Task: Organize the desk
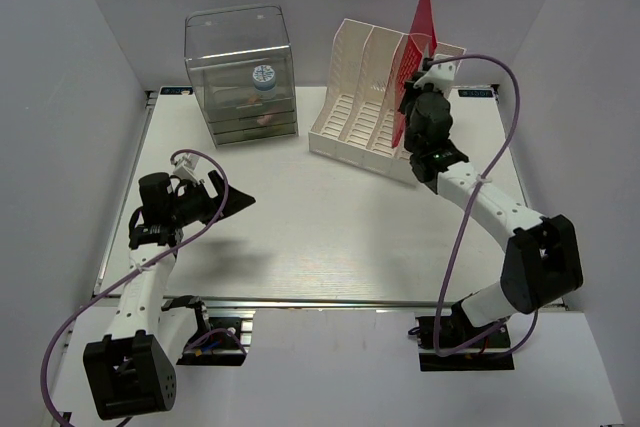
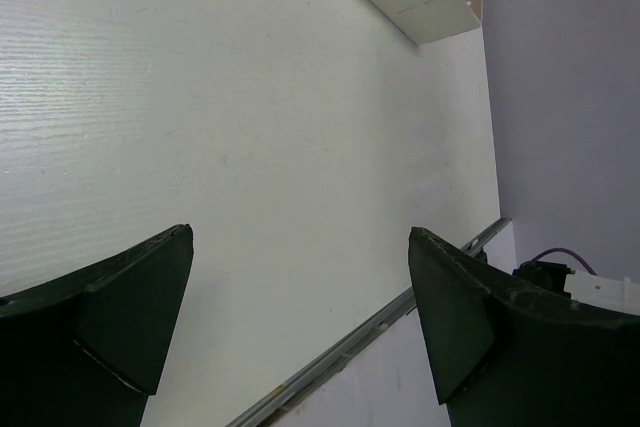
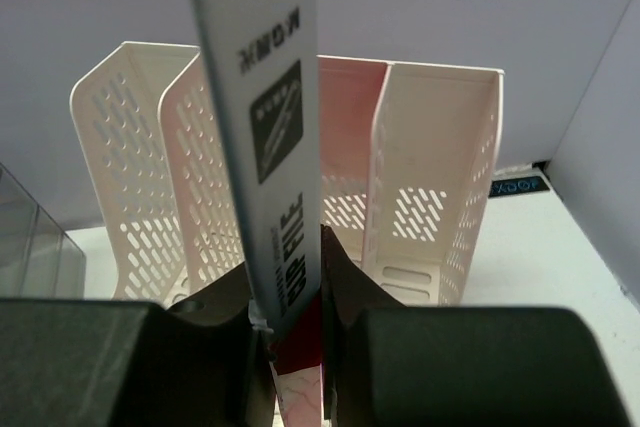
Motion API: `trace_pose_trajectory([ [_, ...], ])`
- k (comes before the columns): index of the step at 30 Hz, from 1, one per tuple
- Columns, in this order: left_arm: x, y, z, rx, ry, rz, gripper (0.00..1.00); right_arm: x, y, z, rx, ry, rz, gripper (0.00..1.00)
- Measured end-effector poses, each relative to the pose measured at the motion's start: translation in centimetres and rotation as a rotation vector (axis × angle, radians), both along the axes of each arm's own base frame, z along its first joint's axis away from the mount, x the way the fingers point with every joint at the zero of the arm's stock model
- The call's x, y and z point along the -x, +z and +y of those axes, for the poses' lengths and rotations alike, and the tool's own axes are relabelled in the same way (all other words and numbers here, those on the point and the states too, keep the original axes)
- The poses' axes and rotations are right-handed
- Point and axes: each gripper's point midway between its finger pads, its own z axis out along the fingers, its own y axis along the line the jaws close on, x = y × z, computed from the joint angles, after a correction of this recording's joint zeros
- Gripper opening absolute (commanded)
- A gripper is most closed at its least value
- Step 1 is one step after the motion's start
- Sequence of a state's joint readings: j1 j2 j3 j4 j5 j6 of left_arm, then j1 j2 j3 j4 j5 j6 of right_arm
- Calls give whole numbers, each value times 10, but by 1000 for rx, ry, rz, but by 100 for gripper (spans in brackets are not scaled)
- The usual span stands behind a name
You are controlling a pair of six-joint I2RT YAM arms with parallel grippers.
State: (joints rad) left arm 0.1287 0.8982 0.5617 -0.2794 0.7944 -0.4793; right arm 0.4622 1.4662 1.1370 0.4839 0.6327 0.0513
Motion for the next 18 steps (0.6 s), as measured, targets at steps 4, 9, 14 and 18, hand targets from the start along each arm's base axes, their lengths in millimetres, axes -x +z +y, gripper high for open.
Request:
trace_pose_trajectory([
  [4, 0, -2, 0, 1, 0, 10, 97, -3, -11, 13, 60, -1, -40, 0],
  [9, 0, -5, 0, -2, -2, 20, 98, -8, -16, 22, 95, -33, -88, 0],
  [14, 1, -6, 0, -3, -3, 23, 98, -10, -28, 26, 96, -47, -88, 0],
  [18, 1, -6, 0, -3, -3, 23, 97, -9, -45, 25, 91, -46, -56, 0],
])
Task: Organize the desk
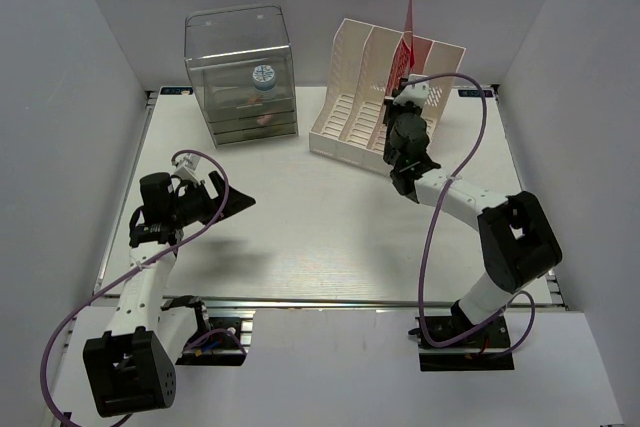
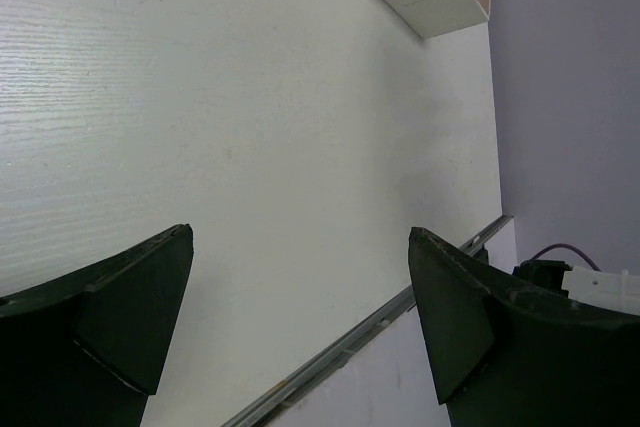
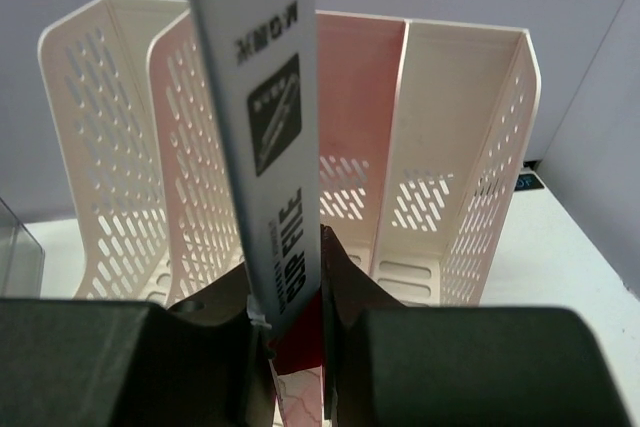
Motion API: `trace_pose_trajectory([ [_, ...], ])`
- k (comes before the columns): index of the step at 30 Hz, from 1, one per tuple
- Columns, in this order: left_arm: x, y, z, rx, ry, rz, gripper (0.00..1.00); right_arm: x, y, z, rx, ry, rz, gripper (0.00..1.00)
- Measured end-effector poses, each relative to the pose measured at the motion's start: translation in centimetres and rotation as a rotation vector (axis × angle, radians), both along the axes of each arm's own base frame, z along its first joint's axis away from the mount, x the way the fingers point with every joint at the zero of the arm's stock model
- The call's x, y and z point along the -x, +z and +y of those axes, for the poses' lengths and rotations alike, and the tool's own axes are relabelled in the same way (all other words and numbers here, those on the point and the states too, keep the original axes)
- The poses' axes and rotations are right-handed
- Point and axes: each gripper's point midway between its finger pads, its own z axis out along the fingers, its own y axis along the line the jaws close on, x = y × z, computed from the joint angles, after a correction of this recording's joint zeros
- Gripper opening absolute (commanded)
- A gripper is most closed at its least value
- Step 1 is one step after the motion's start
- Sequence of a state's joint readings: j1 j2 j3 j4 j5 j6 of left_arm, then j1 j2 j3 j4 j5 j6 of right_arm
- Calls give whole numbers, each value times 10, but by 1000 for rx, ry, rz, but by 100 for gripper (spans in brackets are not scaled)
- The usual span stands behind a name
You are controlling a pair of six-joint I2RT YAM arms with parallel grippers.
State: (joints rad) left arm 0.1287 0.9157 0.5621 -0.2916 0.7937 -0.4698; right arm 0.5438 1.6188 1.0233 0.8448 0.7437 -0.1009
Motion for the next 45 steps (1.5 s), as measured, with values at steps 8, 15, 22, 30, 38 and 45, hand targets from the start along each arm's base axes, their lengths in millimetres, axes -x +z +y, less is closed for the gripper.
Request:
trace_pose_trajectory([
  [8, 0, 0, 0, -1, -1, -1, 97, 4, -25, 3, -9, 30, 43, 56],
  [15, 0, 0, 0, -1, -1, 1, 98, 16, -23, 12, 15, 116, 81, 79],
  [22, -1, 7, 0, -3, -2, -7, 97, 57, 28, 15, 60, 289, 67, 59],
  [30, -2, 13, -1, -21, -17, -53, 97, 175, 7, 76, 306, 1012, 262, 27],
  [38, -7, 21, 7, -97, 6, -183, 97, 234, -107, 43, 285, 1088, 583, 89],
  [45, -5, 5, 12, -129, 32, -190, 98, 233, -126, 7, 199, 885, 539, 89],
])
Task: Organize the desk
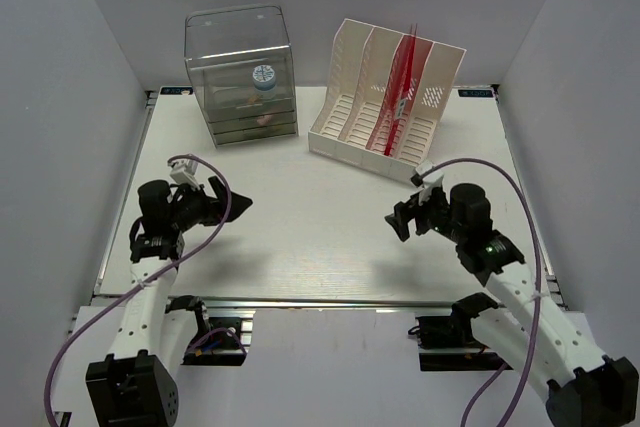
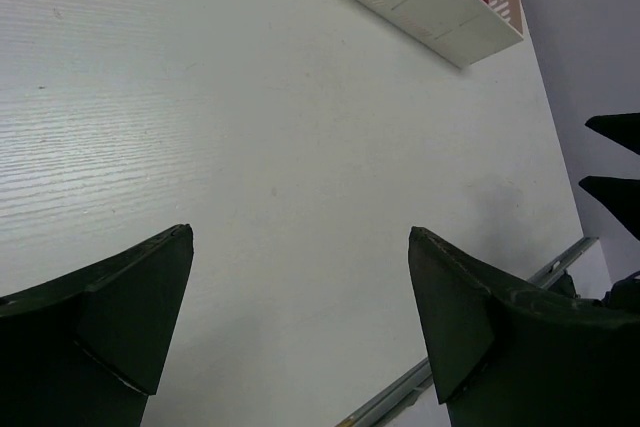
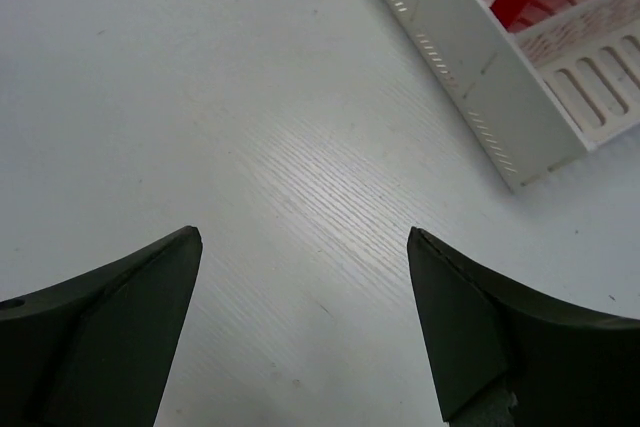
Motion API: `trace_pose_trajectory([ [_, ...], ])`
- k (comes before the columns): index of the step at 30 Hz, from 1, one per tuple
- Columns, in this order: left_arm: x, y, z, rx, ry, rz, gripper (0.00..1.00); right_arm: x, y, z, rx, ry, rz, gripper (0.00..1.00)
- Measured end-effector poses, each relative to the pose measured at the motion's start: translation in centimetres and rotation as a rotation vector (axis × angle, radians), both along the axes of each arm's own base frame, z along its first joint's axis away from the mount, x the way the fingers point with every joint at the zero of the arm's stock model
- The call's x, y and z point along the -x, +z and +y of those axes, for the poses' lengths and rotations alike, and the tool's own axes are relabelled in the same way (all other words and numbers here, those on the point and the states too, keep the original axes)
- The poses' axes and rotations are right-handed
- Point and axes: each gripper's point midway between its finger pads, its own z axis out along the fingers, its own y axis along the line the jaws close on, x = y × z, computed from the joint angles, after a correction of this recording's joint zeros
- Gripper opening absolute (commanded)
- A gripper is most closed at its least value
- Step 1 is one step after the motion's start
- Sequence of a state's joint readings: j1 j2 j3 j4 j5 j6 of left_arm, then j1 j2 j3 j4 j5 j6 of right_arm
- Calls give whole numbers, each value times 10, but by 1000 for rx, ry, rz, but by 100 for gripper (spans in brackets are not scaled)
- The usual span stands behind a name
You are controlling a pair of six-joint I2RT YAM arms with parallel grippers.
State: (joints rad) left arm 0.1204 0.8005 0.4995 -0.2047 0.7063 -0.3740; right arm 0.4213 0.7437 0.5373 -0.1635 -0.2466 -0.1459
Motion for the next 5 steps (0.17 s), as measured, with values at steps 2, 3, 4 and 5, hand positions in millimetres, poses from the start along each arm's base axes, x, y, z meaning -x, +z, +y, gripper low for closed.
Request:
trace_pose_trajectory([
  [2, 0, 1, 1, -7, 8, -7, 98, -1, -3, -9, -6, -46, -22, 89],
  [3, -1, 1, 2, -11, 12, -13, 98, -2, -3, -12, -5, -64, -30, 89],
  [4, -1, 2, 3, -15, 15, -19, 98, -5, -3, -16, -2, -85, -38, 89],
  [5, -1, 3, 3, -18, 17, -24, 98, -9, -2, -19, 1, -106, -47, 89],
])
